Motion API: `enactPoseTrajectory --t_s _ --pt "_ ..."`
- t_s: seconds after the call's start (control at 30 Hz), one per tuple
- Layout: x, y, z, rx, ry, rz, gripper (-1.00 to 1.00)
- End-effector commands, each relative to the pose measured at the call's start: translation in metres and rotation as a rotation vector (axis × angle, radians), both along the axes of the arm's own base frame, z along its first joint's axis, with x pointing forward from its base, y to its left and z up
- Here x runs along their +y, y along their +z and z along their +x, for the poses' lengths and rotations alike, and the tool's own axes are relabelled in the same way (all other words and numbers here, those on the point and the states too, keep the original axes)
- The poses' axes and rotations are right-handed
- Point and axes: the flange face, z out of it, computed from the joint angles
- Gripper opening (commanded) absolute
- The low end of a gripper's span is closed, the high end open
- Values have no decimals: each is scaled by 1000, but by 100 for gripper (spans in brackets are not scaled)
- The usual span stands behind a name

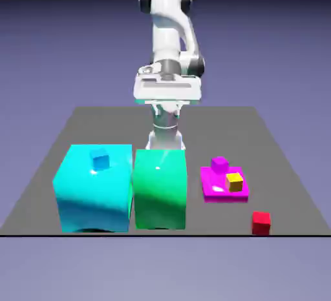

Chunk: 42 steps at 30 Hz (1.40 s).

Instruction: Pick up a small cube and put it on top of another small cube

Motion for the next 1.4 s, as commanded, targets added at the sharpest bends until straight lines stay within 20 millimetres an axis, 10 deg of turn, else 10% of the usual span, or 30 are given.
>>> enactPoseTrajectory --t_s 0.0,0.57,0.93,1.0,1.13,1.17,1.2,1.37 --pt "7 -4 9 26 37 -18 0" --pt "174 -125 122 423 716 -326 0" --pt "300 -254 127 650 1196 -519 0" --pt "302 -257 126 654 1206 -523 0" --pt "301 -325 126 654 1206 -523 0" --pt "301 -327 126 654 1206 -523 0" --pt "301 -327 126 654 1206 -523 -100" --pt "302 -259 126 654 1206 -523 -100"
